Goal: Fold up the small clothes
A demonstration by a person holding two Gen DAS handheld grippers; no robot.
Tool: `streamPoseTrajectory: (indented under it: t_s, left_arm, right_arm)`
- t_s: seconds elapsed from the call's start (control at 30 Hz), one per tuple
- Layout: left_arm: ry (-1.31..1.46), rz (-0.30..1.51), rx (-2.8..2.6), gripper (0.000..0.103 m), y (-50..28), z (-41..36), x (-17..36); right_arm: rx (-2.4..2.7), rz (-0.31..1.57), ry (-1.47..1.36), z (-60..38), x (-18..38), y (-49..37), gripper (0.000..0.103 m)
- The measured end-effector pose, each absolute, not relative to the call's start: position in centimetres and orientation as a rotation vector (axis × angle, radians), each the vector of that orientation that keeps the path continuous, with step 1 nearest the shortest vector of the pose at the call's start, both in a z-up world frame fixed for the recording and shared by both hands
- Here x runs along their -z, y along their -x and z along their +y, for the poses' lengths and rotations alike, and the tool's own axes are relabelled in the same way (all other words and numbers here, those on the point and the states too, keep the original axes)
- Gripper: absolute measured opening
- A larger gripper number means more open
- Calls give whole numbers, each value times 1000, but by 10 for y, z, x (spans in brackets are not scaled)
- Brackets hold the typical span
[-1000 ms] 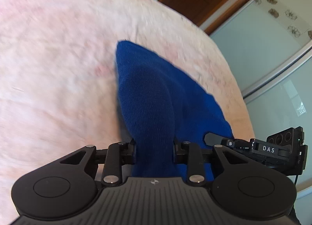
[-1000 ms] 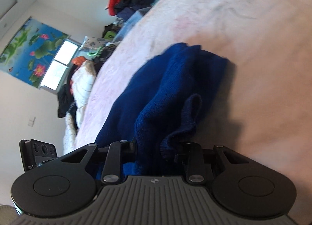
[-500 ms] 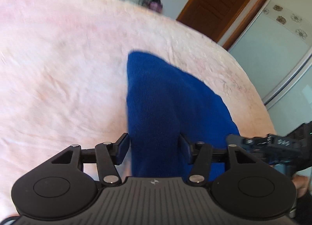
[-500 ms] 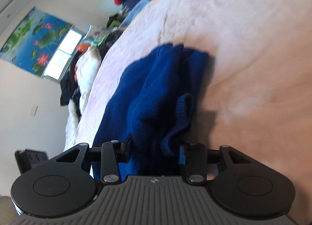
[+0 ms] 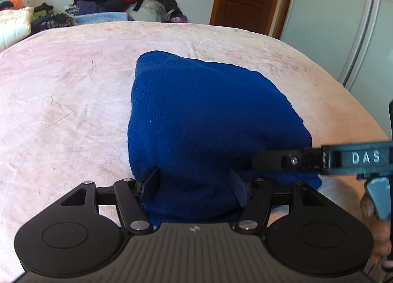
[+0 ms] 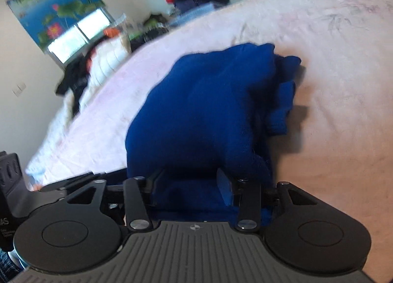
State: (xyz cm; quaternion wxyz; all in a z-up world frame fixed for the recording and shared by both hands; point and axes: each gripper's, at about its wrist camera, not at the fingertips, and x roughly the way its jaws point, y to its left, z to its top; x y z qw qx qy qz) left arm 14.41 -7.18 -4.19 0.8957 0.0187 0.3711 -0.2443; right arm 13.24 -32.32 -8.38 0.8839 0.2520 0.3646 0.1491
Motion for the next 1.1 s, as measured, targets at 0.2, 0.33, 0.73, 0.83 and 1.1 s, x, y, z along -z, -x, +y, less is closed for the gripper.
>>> streamPoseTrajectory:
  t_s: [0.2, 0.33, 0.73, 0.83, 1.1]
  left_arm:
    - [8, 747, 440, 68, -116, -49, 15]
    - [-9, 776, 339, 76, -94, -34, 23]
    - [-64, 773, 266, 79, -78, -29, 47]
    - [-61, 775, 259, 80, -76, -28, 46]
    - [-63, 784, 248, 90, -72, -21, 48]
  right_arm:
    - [-229, 646, -429, -315, 41, -83, 67]
    - [-133, 700, -283, -297, 51, -57, 78]
    - [-93, 754, -265, -282, 81, -56, 83]
    - [-85, 756, -266, -282, 81, -56, 83]
    - [-79, 735, -292, -281, 84, -50, 90]
